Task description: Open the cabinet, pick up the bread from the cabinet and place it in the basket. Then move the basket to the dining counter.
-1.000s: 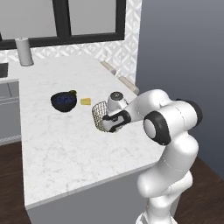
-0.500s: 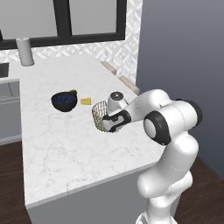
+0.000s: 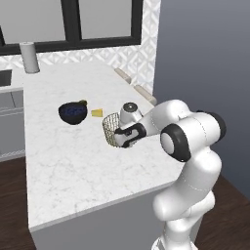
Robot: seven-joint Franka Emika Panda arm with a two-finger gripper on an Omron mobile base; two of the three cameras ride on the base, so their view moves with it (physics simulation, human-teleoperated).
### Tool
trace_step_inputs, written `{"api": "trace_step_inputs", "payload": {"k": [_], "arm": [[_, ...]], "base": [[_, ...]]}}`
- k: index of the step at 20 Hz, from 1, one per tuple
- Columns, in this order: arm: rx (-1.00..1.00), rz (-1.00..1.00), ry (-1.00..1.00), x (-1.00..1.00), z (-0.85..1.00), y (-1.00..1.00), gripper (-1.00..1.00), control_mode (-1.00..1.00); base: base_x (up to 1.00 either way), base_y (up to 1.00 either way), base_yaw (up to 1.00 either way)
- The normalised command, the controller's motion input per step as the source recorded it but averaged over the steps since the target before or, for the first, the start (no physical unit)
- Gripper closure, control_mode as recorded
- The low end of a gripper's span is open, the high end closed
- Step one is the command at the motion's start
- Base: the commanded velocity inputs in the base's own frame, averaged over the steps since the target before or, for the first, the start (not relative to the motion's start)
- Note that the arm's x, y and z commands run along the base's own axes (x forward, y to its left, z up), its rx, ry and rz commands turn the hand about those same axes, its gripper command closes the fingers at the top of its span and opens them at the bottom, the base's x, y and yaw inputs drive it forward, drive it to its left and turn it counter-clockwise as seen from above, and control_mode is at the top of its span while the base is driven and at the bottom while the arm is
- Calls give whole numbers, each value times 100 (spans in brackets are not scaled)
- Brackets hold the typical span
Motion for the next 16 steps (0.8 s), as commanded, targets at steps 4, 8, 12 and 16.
{"api": "trace_step_inputs", "payload": {"k": [4,8,12,16], "arm": [[0,0,0,0,0,0,100,100],[0,0,0,0,0,0,100,-100],[0,0,0,-3,16,0,100,-100],[3,-14,-3,-42,71,0,100,-100]], "base": [[0,0,0],[0,0,0],[0,0,0],[0,0,0]]}}
